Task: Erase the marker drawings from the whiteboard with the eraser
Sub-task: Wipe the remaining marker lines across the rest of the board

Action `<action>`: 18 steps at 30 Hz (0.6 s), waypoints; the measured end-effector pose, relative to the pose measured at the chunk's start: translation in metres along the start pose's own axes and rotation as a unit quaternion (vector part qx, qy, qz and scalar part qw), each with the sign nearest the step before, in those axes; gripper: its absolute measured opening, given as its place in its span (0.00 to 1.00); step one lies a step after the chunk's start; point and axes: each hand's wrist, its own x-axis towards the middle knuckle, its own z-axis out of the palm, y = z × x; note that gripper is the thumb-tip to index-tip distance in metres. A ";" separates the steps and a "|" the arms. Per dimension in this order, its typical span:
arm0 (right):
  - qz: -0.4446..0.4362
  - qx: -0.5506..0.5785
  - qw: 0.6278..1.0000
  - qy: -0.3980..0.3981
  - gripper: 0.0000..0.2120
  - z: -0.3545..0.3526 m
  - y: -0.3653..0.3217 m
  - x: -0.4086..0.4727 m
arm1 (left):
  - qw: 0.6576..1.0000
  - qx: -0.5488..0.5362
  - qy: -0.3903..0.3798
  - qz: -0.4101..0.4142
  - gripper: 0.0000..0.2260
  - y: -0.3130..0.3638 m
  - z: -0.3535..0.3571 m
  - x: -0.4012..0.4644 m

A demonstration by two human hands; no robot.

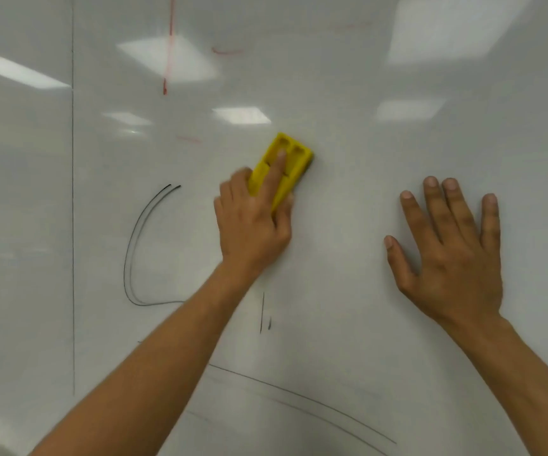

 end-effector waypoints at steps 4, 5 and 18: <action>0.005 0.007 1.000 -0.001 0.28 0.000 0.000 0.000 | 0.997 -0.018 0.014 -0.071 0.27 0.002 0.001 0.010; 0.006 0.007 1.000 -0.002 0.28 0.000 0.000 0.000 | 0.997 -0.022 0.017 -0.066 0.26 0.002 0.002 -0.005; 0.003 0.005 1.000 -0.018 0.28 -0.003 -0.001 0.001 | 0.998 -0.026 -0.035 0.046 0.26 -0.028 -0.002 -0.141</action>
